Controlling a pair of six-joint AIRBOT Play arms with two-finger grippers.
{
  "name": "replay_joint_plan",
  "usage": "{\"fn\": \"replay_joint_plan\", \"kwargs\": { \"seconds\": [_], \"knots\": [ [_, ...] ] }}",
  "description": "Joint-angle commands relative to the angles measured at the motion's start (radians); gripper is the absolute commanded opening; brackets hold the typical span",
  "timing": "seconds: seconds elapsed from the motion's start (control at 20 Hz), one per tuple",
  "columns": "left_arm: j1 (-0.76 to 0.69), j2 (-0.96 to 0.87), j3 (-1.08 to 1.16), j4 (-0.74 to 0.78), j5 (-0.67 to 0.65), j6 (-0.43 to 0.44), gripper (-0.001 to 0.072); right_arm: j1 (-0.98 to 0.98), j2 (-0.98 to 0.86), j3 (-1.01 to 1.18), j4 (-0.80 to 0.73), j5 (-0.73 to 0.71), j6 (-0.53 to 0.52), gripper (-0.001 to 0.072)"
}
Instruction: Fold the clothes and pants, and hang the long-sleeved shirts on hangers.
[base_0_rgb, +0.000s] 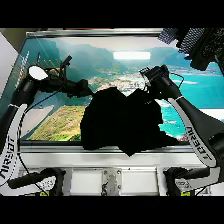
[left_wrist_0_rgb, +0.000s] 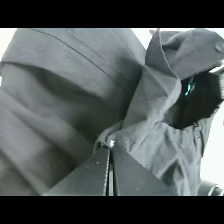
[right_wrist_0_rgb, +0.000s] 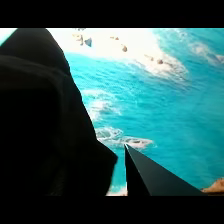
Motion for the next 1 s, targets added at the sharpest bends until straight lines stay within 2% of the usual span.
{"fn": "replay_joint_plan", "kwargs": {
  "seconds": [0.0, 0.05, 0.1, 0.15, 0.2, 0.25, 0.3, 0.35, 0.45, 0.6, 0.75, 0.85, 0.95],
  "knots": [
    [0.038, 0.064, 0.000, 0.085, -0.047, 0.006, 0.0008, 0.001, 0.103, -0.001, -0.006, 0.000, 0.005, 0.0345],
    [0.043, 0.079, 0.000, 0.105, -0.073, 0.006, 0.0009, 0.001, 0.145, -0.001, -0.002, 0.003, 0.005, 0.0343],
    [0.044, 0.091, 0.000, 0.107, -0.099, 0.006, 0.0009, 0.001, 0.186, -0.003, 0.007, 0.003, 0.004, 0.0305],
    [0.043, 0.101, 0.000, 0.105, -0.116, 0.011, 0.0008, 0.001, 0.228, -0.012, 0.014, -0.001, -0.003, 0.0140],
    [0.037, 0.110, 0.000, 0.105, -0.127, 0.023, 0.0009, 0.001, 0.261, -0.030, 0.024, -0.015, -0.003, 0.0114],
    [0.025, 0.118, 0.000, 0.105, -0.132, 0.025, 0.0008, 0.001, 0.285, -0.053, 0.046, -0.036, -0.003, 0.0206],
    [0.009, 0.124, 0.000, 0.105, -0.133, 0.027, 0.0009, 0.001, 0.296, -0.077, 0.077, -0.055, -0.003, 0.0376],
    [-0.003, 0.126, 0.000, 0.105, -0.135, 0.031, 0.0008, 0.001, 0.296, -0.101, 0.110, -0.061, -0.003, 0.0503],
    [-0.023, 0.127, 0.000, 0.105, -0.134, 0.031, 0.0009, 0.001, 0.294, -0.171, 0.125, -0.099, 0.005, 0.0521],
    [-0.027, 0.127, 0.000, 0.104, -0.135, 0.030, 0.0009, 0.001, 0.290, -0.287, 0.125, -0.299, 0.023, 0.0510],
    [-0.027, 0.127, 0.000, 0.104, -0.145, 0.028, 0.0009, 0.000, 0.240, -0.305, 0.125, -0.421, 0.082, 0.0511],
    [-0.027, 0.127, 0.000, 0.105, -0.159, 0.029, 0.0009, 0.000, 0.226, -0.304, 0.133, -0.450, 0.129, 0.0510],
    [-0.024, 0.127, 0.000, 0.105, -0.159, 0.029, 0.0008, 0.000, 0.252, -0.304, 0.137, -0.415, 0.127, 0.0511]
  ]
}}
